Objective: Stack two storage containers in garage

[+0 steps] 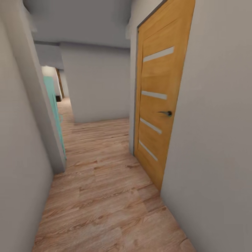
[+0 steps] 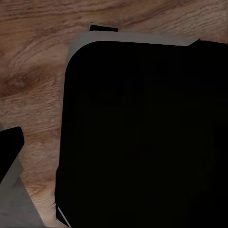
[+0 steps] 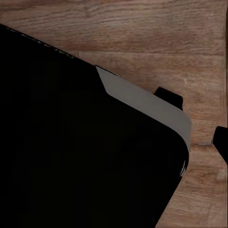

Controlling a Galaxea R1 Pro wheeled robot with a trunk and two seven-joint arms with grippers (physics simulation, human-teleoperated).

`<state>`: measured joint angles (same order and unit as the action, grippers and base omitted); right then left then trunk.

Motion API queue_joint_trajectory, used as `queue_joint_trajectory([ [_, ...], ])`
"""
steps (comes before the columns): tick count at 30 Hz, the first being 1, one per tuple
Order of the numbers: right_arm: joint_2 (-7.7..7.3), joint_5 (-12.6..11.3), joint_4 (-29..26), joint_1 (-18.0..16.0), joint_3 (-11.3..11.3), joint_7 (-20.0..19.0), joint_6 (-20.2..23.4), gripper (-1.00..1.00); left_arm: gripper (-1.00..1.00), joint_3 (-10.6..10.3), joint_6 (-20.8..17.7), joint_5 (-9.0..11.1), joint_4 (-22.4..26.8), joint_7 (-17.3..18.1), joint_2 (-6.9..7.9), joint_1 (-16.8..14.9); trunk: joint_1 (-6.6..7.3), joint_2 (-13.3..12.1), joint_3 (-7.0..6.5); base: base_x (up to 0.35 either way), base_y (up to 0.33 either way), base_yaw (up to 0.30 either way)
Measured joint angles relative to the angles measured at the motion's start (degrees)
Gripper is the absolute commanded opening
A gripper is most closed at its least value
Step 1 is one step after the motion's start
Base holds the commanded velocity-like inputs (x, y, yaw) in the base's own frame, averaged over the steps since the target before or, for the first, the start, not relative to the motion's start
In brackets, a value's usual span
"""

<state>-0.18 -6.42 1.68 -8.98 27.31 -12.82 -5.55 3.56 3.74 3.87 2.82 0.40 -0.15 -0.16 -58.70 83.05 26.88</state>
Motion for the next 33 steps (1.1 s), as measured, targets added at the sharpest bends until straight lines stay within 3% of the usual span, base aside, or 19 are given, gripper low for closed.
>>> queue_joint_trajectory([
  [6, -0.24, -0.01, 0.05, -0.01, -0.03, 0.09, -0.10, 1.00, 1.00, 0.00, 0.00, 0.01, 0.00, 0.00, 0.03, 0.00, 0.00, 0.00, 0.00, 0.322, 0.000, 0.275],
  [10, -2.61, 0.00, 0.03, 0.99, 0.02, 1.31, -0.42, 1.00, 1.00, 0.00, 0.00, 0.01, 0.00, 0.00, 0.02, 0.00, 0.00, 0.00, 0.00, 0.321, 0.000, 0.275],
  [14, -3.28, 0.00, 0.04, 2.12, 0.03, 1.66, -1.63, 1.00, 1.00, 0.00, 0.00, 0.00, 0.00, 0.00, -0.01, 0.00, 0.00, 0.00, 0.00, 0.321, 0.000, 0.275],
  [33, -3.54, -0.53, -0.02, 2.55, 0.02, 2.76, -2.55, 1.00, 1.00, 0.00, 0.00, -0.01, 0.00, 0.00, -0.01, 0.00, -0.01, 0.00, 0.00, 0.292, 0.000, 0.103],
])
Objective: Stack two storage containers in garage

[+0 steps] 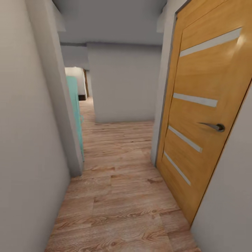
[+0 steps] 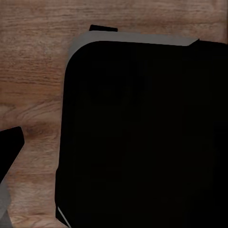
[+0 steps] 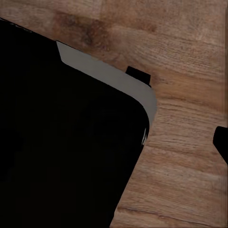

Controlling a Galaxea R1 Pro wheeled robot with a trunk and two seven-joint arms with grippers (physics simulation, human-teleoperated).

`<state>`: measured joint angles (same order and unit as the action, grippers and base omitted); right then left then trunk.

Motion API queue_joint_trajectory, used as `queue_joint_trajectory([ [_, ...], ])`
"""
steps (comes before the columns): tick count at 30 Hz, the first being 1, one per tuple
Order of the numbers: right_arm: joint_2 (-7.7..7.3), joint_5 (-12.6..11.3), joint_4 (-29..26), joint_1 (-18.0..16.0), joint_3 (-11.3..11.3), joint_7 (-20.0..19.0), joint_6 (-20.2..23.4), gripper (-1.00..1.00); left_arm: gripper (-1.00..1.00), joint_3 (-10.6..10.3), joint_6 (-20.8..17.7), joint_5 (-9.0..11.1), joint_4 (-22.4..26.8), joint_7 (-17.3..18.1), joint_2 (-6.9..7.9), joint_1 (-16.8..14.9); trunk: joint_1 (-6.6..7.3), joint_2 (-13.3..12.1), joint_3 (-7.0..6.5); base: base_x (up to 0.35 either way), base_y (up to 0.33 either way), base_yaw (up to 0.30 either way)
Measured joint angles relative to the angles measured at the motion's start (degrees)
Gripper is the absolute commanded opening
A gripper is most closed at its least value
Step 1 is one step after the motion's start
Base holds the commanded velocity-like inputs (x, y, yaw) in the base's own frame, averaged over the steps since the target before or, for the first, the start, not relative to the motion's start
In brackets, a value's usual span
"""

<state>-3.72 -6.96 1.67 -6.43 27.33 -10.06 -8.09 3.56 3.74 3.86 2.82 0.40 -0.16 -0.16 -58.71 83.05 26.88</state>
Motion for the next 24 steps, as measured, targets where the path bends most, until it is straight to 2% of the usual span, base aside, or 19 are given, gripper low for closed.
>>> queue_joint_trajectory([
  [12, 0.02, 0.01, 0.00, 0.00, 0.02, 0.08, 0.02, 1.00, 1.00, 0.00, 0.00, -0.06, 0.00, 0.00, 0.03, 0.00, -0.02, 0.00, 0.00, 0.034, 0.000, 0.233],
  [24, -0.06, -0.04, 0.00, 0.00, 0.03, 0.07, 0.17, 1.00, 1.00, 0.00, 0.00, -0.09, 0.00, 0.00, 0.00, 0.00, -0.02, 0.00, 0.00, 0.001, 0.000, 0.032],
])
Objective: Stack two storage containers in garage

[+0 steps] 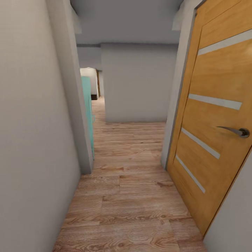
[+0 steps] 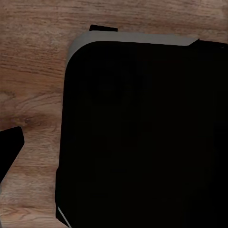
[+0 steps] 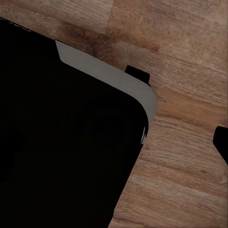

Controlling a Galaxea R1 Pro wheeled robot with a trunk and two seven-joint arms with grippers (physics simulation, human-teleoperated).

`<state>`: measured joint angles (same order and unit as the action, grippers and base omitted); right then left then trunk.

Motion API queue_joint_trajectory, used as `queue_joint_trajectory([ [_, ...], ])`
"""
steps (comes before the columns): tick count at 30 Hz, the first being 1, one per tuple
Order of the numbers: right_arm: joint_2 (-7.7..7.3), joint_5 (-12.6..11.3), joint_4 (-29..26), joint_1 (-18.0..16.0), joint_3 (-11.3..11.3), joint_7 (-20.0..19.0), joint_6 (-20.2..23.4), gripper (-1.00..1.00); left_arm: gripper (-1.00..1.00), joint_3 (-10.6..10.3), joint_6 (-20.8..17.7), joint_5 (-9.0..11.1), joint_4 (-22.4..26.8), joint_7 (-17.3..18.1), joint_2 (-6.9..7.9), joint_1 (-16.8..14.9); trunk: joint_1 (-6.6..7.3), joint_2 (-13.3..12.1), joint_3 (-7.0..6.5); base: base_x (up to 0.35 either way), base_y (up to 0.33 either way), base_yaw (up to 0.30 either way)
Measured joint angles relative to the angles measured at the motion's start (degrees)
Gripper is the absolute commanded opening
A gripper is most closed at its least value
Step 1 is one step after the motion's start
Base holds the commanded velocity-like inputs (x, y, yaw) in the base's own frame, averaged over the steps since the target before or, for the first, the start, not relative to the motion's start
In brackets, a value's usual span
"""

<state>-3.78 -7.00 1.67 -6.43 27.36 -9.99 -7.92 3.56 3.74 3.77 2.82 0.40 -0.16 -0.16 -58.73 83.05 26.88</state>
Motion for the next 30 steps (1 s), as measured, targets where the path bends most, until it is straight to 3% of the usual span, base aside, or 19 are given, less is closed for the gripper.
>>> queue_joint_trajectory([
  [15, 0.00, 0.22, 0.00, 0.00, 0.09, 0.00, 0.00, 1.00, 1.00, -0.03, 0.00, 0.00, 0.00, 0.00, 0.00, 0.00, 0.01, 0.00, 0.00, 0.012, 0.000, 0.000],
  [30, 0.08, 0.24, 0.00, 0.00, 0.09, 0.00, 0.39, 1.00, 1.00, -0.01, 0.00, 0.00, 0.00, 0.01, 0.00, 0.00, 0.03, 0.01, 0.00, 0.280, 0.000, 0.001],
])
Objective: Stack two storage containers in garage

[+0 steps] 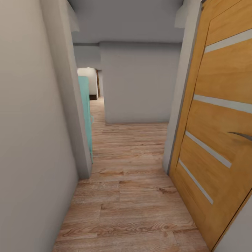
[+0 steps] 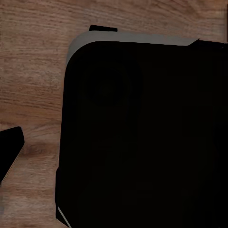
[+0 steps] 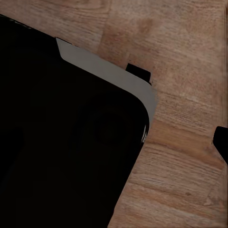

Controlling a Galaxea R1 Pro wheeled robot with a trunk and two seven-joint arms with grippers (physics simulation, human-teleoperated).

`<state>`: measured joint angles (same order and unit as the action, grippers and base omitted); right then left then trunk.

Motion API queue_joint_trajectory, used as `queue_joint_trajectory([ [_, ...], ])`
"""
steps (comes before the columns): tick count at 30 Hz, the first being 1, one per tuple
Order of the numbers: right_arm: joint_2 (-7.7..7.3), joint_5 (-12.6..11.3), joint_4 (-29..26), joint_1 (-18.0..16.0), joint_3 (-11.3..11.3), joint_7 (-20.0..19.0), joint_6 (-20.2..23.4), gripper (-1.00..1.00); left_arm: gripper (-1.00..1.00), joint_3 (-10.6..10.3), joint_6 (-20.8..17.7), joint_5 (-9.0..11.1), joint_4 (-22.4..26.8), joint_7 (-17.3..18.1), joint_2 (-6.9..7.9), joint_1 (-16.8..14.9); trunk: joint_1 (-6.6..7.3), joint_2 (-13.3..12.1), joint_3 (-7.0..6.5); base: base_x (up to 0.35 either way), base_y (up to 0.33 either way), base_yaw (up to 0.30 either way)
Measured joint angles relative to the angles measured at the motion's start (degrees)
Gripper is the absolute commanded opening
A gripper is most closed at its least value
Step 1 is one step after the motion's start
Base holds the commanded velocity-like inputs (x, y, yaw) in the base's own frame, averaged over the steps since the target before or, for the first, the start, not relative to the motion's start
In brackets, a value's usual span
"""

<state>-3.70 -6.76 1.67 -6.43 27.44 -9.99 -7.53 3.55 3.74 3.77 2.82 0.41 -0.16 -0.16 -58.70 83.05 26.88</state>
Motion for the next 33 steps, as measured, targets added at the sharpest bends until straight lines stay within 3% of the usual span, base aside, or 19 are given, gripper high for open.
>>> queue_joint_trajectory([
  [16, -0.03, -0.20, 0.00, 0.00, -0.08, 0.04, -0.30, 1.00, 1.00, 0.01, -0.04, 0.06, 0.00, -0.01, -0.05, 0.00, 0.00, 0.00, 0.00, 0.315, 0.000, 0.204],
  [33, -0.08, -0.28, 0.00, 0.00, -0.08, 0.07, -0.39, 1.00, 1.00, -0.02, -0.09, 0.06, 0.00, -0.01, -0.10, 0.00, 0.00, 0.00, 0.00, 0.315, -0.093, 0.013],
])
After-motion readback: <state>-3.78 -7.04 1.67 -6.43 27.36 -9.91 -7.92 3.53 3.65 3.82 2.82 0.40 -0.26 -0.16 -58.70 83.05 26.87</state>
